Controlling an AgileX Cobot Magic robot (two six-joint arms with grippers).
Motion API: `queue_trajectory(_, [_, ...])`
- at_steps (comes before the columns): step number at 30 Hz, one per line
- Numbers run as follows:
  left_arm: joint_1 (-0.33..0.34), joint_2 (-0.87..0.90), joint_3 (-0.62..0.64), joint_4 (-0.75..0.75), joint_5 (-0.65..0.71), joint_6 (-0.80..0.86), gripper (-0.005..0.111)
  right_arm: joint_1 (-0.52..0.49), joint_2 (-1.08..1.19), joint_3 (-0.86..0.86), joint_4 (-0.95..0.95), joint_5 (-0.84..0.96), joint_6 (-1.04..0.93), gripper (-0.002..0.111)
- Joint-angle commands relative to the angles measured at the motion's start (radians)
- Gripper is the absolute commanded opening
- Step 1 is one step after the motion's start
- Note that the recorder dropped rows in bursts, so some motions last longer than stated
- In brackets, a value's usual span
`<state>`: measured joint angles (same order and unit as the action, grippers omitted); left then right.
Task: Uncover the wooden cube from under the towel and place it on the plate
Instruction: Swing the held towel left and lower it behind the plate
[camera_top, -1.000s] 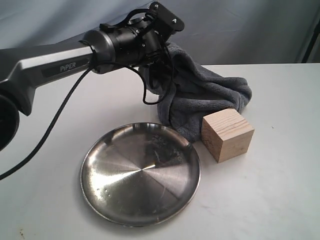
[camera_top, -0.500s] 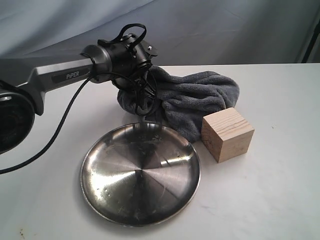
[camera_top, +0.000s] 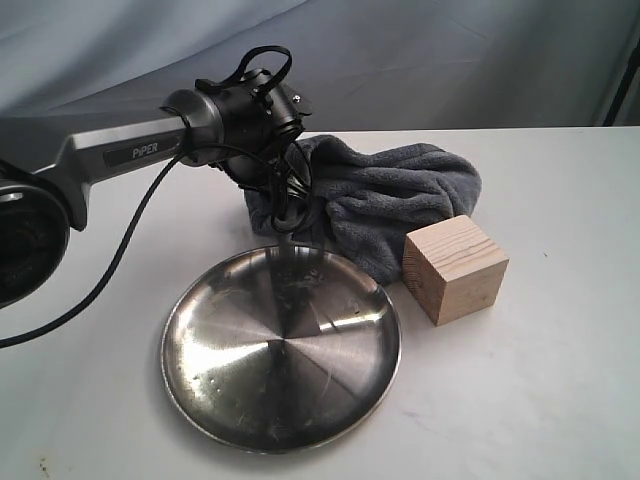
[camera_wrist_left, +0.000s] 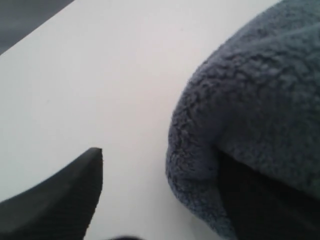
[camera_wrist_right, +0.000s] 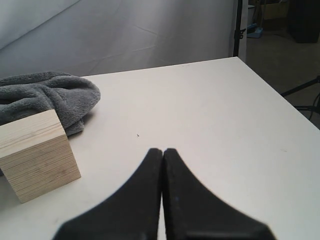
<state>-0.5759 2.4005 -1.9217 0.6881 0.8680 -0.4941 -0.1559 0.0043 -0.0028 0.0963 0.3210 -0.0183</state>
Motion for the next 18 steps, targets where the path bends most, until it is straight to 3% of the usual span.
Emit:
queue_trajectory(1, [0.001,-0.005,-0.003,-0.008,0.045,0.006,0.075,-0.004,-0.004,0.003,0.003,-0.002,-0.001,0.000])
queue_trajectory(11, [-0.005,-0.060,-0.003,-0.006,0.079,0.006,0.078,-0.004,-0.004,0.003,0.003,-0.002,-0.001,0.000])
queue_trajectory(18, [-0.005,-0.073,-0.003,-0.117,0.085,0.056,0.078,-0.004,-0.004,0.003,0.003,-0.002,-0.001,0.000])
